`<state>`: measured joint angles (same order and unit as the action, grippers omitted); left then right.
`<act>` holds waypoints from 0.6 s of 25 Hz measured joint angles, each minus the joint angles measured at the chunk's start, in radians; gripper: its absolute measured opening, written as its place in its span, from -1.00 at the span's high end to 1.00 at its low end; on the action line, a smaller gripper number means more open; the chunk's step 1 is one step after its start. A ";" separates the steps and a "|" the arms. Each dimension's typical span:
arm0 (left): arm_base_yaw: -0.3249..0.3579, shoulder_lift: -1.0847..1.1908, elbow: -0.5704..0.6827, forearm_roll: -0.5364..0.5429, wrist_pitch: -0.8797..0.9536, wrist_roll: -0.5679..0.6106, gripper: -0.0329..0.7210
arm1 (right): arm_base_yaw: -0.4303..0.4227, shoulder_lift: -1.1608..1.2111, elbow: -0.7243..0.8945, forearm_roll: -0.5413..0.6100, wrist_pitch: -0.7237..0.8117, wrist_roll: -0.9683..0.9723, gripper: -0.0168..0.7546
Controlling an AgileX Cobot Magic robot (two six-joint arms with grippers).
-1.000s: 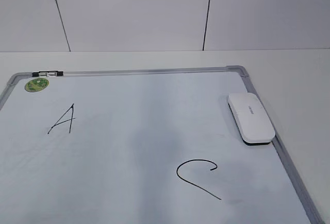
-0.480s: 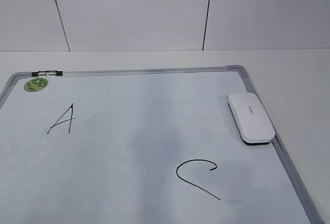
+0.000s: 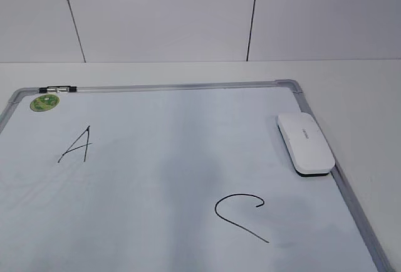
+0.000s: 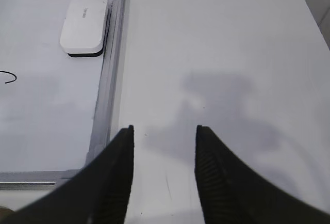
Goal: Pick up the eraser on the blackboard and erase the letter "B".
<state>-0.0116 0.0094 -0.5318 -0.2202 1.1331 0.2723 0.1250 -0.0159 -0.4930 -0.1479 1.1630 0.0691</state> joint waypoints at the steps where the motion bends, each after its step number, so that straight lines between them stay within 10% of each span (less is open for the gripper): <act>1: 0.000 0.000 0.000 0.000 0.000 0.000 0.28 | -0.001 0.000 0.000 0.000 0.000 0.000 0.18; 15: 0.000 0.000 0.000 -0.020 0.000 0.000 0.28 | -0.001 0.000 0.000 0.000 0.000 0.000 0.18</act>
<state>-0.0116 0.0094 -0.5318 -0.2400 1.1331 0.2723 0.1241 -0.0159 -0.4930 -0.1479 1.1630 0.0691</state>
